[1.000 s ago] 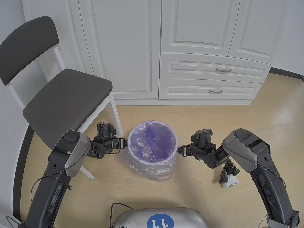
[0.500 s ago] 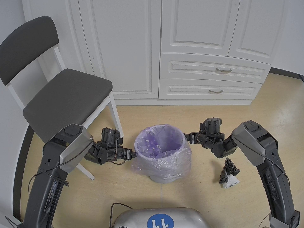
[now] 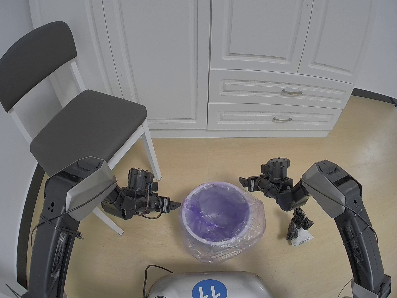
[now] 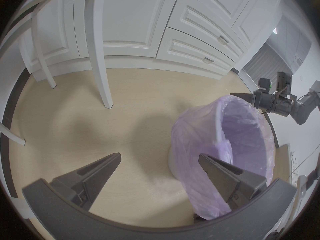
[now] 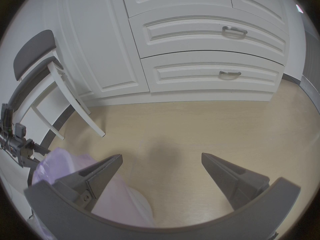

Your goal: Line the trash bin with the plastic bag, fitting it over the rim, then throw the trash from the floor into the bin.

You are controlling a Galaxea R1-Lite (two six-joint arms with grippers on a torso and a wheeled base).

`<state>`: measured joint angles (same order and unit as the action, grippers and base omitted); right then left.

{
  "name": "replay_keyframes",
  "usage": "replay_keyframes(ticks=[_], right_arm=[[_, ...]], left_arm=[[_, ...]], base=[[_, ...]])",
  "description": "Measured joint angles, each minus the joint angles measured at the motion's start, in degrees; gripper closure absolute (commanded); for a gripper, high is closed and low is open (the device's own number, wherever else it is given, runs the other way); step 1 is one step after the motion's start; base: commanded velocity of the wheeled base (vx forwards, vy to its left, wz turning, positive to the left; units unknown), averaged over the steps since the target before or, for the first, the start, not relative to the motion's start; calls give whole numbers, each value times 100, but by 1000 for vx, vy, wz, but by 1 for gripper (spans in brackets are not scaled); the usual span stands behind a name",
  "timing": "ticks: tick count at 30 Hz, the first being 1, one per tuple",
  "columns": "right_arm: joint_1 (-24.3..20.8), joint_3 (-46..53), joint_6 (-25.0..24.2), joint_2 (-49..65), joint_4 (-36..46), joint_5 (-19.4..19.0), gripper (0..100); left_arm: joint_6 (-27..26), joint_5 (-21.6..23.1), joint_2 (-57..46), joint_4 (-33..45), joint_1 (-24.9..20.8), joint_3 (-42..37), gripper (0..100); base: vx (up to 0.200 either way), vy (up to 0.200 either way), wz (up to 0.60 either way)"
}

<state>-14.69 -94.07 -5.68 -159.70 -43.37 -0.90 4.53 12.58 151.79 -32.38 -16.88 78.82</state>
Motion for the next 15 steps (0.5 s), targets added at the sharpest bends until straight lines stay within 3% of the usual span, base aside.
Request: replay_keyframes(ticks=[10, 15], right_arm=[[157, 466, -4, 289, -307, 30, 0], [332, 1348, 133, 707, -296, 22, 0]], left_arm=[[-16, 6, -77, -169, 44, -101, 0], [-9, -2, -151, -772, 73, -422, 0]], base=[[0, 0, 0], [0, 0, 0]])
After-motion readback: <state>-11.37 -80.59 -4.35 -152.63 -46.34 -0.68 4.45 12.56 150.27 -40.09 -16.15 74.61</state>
